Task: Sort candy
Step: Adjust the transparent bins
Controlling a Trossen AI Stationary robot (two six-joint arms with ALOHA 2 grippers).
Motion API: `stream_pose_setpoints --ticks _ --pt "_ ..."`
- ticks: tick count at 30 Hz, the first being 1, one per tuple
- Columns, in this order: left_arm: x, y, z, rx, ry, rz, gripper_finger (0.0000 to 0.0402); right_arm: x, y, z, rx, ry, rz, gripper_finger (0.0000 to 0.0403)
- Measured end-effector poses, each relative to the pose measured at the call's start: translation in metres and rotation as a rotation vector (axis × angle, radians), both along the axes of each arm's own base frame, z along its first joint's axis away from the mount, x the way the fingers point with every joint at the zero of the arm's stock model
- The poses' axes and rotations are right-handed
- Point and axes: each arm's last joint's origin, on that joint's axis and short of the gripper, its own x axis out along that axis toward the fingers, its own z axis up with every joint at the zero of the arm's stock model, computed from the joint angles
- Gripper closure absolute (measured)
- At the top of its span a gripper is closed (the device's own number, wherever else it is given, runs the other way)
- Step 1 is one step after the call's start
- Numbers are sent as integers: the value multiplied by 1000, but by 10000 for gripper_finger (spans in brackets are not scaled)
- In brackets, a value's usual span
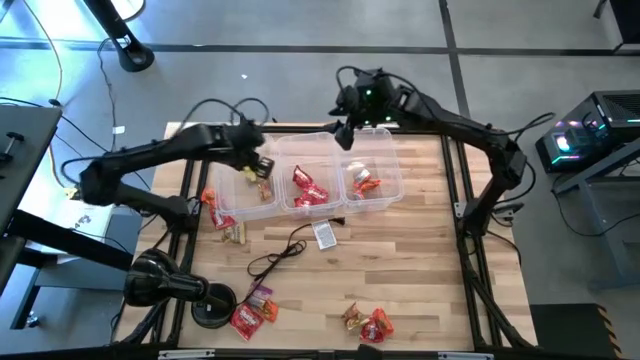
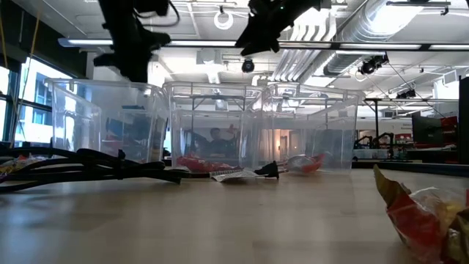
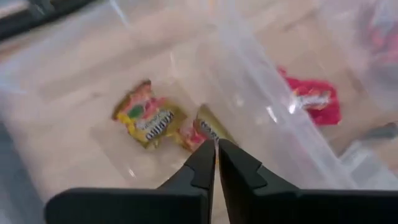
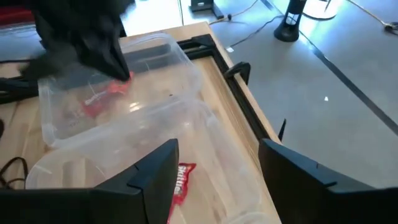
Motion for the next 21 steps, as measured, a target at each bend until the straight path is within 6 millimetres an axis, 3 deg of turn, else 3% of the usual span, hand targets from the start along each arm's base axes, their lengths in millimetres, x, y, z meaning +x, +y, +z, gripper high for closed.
stream_pose_setpoints --ticks 6,21 --pt "27 17 -41 -60 175 -19 400 -31 -1 25 -9 -36 -27 187" --pt "64 60 -83 -59 53 -70 401 -103 32 77 -73 -70 -150 188"
